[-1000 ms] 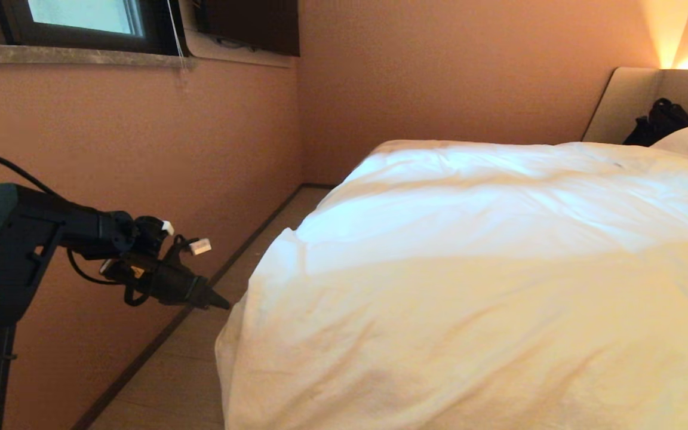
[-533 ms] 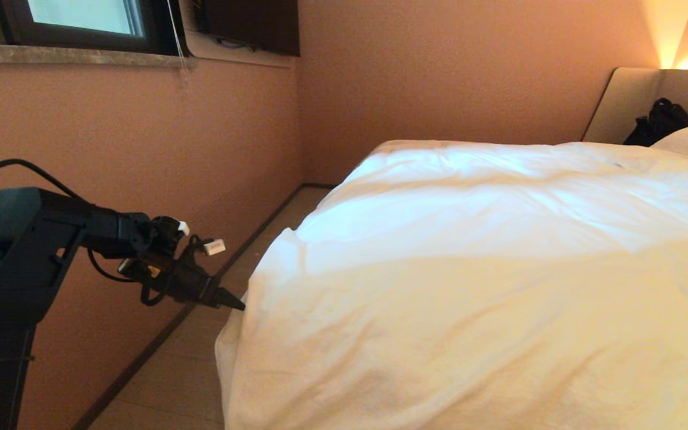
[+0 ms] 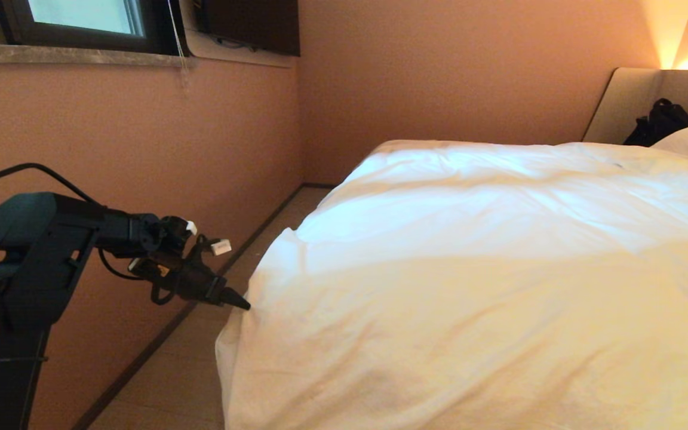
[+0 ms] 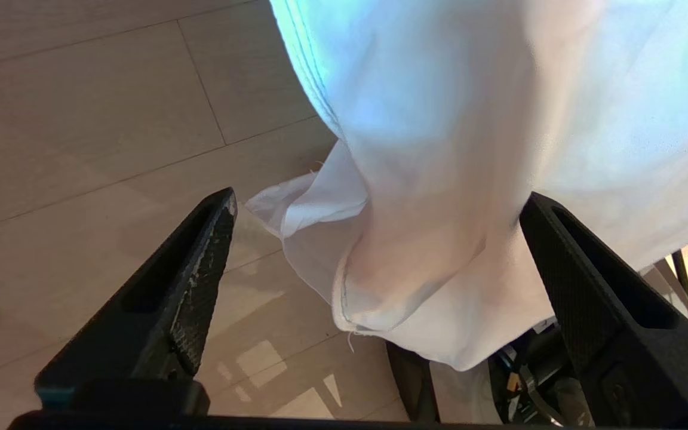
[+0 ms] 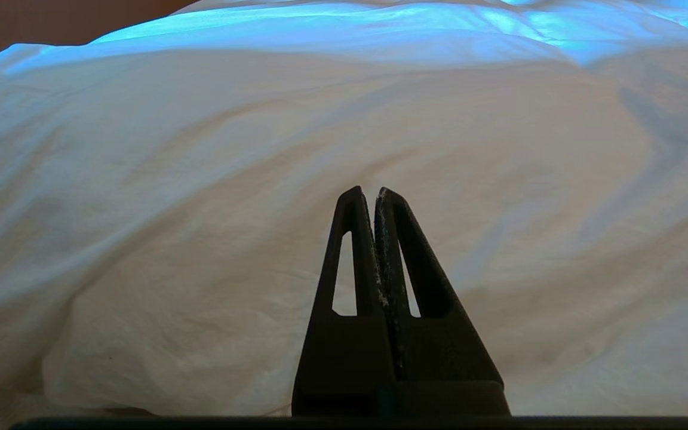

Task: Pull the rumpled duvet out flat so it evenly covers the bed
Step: Flatten the corners of the folded blanket

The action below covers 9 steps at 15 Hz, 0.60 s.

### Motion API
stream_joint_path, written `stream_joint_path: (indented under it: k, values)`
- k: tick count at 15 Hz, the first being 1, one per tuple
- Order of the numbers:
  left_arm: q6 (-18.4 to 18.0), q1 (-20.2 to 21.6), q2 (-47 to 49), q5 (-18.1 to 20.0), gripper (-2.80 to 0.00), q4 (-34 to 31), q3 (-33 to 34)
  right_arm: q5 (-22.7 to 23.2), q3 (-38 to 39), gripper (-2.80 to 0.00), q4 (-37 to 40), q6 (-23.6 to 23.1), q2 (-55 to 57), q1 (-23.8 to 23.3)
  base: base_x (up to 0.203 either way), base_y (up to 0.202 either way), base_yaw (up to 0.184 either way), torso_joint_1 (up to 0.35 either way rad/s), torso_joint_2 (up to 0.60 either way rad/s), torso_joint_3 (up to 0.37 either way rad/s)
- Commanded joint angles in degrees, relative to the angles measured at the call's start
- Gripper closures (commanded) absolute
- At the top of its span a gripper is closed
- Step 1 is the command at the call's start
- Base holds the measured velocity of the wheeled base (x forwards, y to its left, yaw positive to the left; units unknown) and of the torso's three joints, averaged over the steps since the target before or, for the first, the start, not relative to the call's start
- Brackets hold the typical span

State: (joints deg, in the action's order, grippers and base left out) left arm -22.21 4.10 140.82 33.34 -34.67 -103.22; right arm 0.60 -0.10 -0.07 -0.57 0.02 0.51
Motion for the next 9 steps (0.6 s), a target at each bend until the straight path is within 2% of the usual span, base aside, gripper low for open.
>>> stream_joint_path:
  k: [1,9]
  values:
    - [-0.1,-0.1,0.9,0.1,-2.8,-0.4,-1.5,0.0,0.0,0.0,0.0,0.0,0.0,0.0,0.0,0.0,0.0,0.0,0.0,0.0]
    - [-0.1,-1.0,2.0,0.1,-2.8,0.0,-2.8,0.0,0.0,0.0,0.0,0.0,0.0,0.0,0.0,0.0,0.0,0.0,0.0,0.0]
